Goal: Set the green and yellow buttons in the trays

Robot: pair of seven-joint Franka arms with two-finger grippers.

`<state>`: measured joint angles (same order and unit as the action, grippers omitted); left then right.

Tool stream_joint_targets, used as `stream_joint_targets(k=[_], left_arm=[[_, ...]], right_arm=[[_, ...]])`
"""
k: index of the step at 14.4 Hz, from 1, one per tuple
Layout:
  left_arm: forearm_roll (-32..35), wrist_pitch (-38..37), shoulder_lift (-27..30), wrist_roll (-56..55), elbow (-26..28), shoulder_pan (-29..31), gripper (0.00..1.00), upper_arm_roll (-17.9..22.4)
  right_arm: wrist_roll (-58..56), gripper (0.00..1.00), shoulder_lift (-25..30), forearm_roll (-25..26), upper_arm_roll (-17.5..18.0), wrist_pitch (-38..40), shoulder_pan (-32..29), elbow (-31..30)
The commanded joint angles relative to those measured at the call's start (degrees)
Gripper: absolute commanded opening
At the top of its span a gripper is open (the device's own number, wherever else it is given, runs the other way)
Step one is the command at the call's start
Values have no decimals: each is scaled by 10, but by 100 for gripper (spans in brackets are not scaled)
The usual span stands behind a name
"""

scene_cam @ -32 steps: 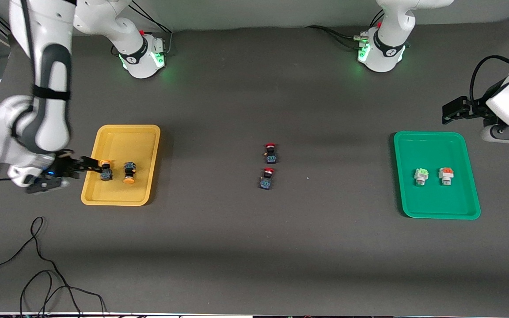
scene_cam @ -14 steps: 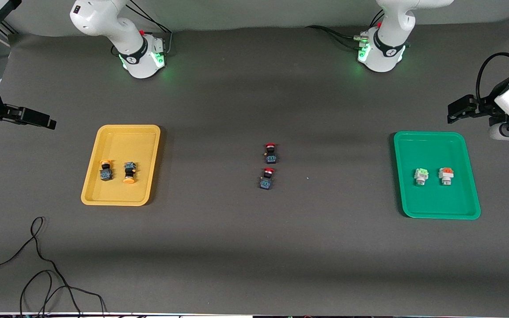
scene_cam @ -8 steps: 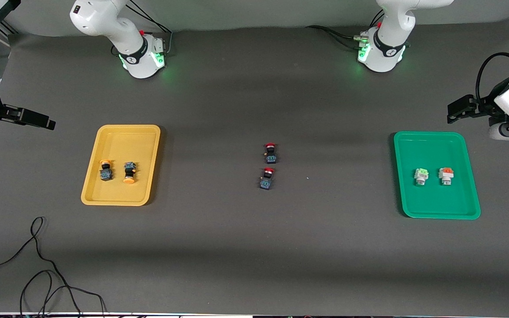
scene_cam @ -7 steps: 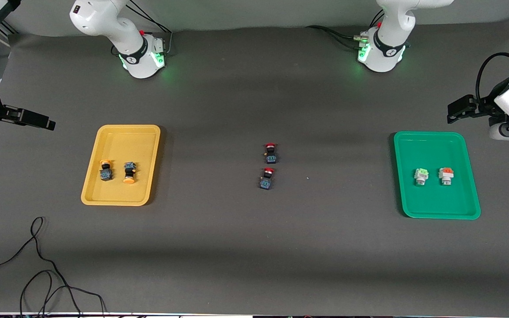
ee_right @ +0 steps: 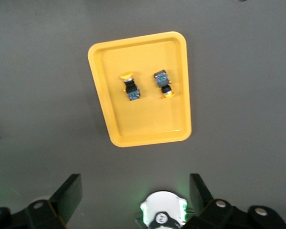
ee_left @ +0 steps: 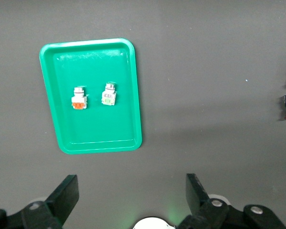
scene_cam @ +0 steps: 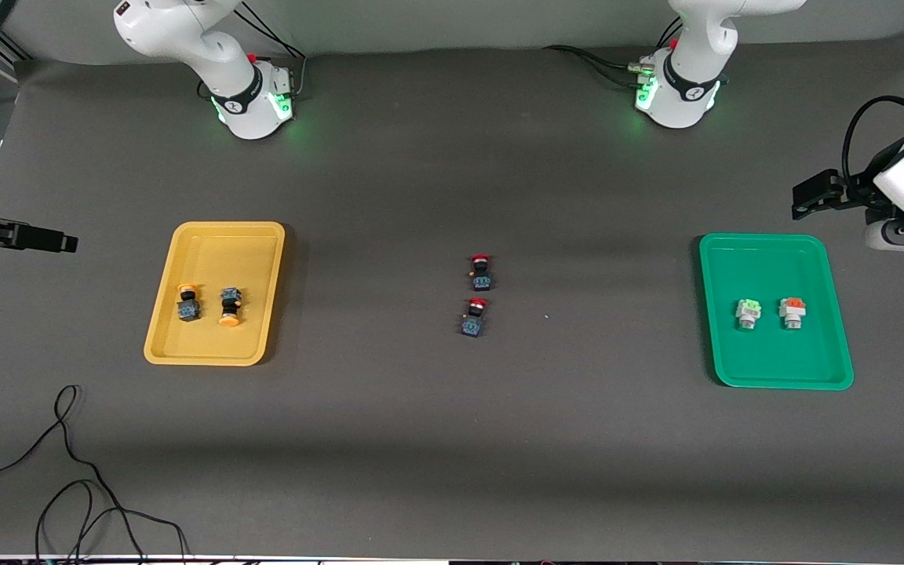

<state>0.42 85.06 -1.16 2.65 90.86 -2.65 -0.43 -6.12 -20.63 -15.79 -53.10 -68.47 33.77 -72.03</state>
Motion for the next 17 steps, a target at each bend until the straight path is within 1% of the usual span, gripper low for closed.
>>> stream_joint_targets(k=[1, 3, 5, 6, 7, 9, 10, 11, 12, 13, 14, 15, 17], left_arm=[[3, -2, 11, 3, 7, -3, 100, -1], [3, -2, 11, 5, 8, -3, 100, -2], [3, 1, 13, 5, 12, -3, 100, -2], [3, 2, 15, 5, 16, -3, 100, -2], [3, 2, 18, 5, 17, -3, 100, -2], [4, 4, 19, 5, 20, -3, 100, -2], [4, 5, 26, 5, 29, -3, 100, -2], [4, 12, 35, 5, 41, -3, 100, -2], [5, 18, 38, 5, 47, -3, 100, -2], [5, 18, 37, 5, 47, -3, 100, -2], [5, 19, 37, 5, 46, -3, 100, -2], [5, 20, 35, 5, 45, -3, 100, -2], [4, 19, 34, 5, 43, -3, 100, -2]], right_arm=[[39, 100, 74, 73, 161, -8, -99, -9], [40, 100, 102, 101, 273, -14, -194, -28], [40, 100, 142, 142, 401, -40, -295, -74], [40, 100, 168, 152, 438, -62, -321, -110], [41, 100, 199, 160, 446, -90, -322, -154], [48, 100, 272, 162, 460, -169, -326, -267], [56, 100, 290, 162, 472, -197, -329, -295], [66, 100, 288, 164, 479, -199, -332, -292], [67, 100, 283, 179, 497, -199, -343, -282], [66, 100, 276, 198, 539, -199, -370, -272], [68, 100, 274, 203, 582, -200, -399, -264], [73, 100, 261, 203, 603, -201, -407, -248], [95, 100, 229, 201, 603, -201, -402, -210]])
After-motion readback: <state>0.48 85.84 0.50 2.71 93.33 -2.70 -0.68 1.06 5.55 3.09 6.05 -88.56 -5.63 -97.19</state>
